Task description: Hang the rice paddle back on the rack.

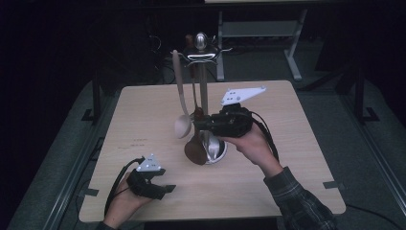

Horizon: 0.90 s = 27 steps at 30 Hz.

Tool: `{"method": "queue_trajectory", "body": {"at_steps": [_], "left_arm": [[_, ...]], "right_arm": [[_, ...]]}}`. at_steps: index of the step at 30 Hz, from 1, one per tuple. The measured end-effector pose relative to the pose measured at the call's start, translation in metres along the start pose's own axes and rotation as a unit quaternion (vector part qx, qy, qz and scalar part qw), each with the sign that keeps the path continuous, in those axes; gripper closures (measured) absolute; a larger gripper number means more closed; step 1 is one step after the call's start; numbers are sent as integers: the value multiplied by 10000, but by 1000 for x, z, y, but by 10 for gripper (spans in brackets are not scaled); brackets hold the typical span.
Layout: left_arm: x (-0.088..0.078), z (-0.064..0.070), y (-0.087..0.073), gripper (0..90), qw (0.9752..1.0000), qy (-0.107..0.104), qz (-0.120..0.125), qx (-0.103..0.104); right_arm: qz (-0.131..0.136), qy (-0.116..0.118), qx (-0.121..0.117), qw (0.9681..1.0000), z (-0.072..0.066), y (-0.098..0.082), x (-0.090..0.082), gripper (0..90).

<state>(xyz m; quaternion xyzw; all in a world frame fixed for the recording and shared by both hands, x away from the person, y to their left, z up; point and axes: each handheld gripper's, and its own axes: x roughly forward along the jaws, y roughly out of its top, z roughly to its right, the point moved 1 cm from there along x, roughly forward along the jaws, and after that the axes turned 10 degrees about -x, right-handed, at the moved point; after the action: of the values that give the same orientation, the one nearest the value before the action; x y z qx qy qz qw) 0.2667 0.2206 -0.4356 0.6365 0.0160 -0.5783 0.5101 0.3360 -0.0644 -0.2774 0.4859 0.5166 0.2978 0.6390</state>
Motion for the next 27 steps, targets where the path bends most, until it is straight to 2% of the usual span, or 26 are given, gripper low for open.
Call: {"method": "queue_trajectory", "body": {"at_steps": [6,7,9,12,17,22,27], "left_arm": [[2,-3,-8,264,9998,-74,-93,-171],[3,-5,-9,250,9998,-55,-117,-170],[3,-6,-9,239,9998,-39,-158,-123],[4,-6,-9,226,9998,-18,-189,-90],[5,-6,-9,222,9998,-6,-200,-78],[6,-6,-10,218,9997,-89,-177,-169],[7,-6,-10,218,9995,-138,-188,-224]], "right_arm": [[18,-2,-163,9999,-1,18,-2,768],[21,-9,-236,9997,-1,27,-3,768],[30,-14,-262,9997,-1,31,-3,768],[109,9,-330,9994,-1,46,-4,769],[158,3,-412,9990,-1,61,-5,769],[204,-28,-489,9986,1,79,-7,769],[244,-44,-492,9985,3,89,-8,769]]}}
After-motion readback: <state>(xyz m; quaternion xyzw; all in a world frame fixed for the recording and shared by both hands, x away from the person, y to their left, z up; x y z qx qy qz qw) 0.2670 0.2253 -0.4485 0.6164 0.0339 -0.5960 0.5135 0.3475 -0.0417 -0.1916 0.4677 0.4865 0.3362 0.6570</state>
